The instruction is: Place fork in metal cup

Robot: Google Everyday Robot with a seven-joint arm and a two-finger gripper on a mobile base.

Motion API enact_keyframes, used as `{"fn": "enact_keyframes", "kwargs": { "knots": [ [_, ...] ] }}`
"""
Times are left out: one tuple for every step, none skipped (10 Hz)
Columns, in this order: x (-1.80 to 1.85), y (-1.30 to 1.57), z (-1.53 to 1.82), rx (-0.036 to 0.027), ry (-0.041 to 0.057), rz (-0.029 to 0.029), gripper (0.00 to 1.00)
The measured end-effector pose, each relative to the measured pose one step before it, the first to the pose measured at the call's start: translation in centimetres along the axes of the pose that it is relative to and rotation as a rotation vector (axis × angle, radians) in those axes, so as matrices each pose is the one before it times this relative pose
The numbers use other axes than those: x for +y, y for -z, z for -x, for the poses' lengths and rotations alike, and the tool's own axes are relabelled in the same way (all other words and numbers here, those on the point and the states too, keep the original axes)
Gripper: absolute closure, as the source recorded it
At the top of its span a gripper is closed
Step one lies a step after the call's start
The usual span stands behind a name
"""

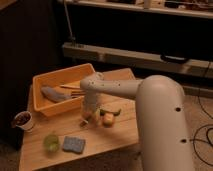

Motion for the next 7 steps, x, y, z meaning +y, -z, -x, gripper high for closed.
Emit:
{"fn": "enact_keyframes", "kwargs": {
  "knots": [
    [0.031, -0.105, -0.165, 0.00819, -0.01442, 0.00191, 0.36],
    [0.121, -0.023, -0.225, 0.00651, -0.01217, 0.00215, 0.36],
    [0.029, 0.018, -0.121, 0.00249, -0.00499, 0.00004, 0.37],
    [0.008, 0.082, -0.169, 0.00341, -0.00526, -0.00029, 0.45],
    [-0.044, -0.009, -0.091, -0.00043, -0.00244, -0.00083, 0.53],
    [0.027, -0.041, -0.038, -0.00188, -0.00057, 0.00271, 0.57],
    [-0.005, -0.118, 0.036, -0.00417, 0.00456, 0.00607, 0.59]
  ]
}}
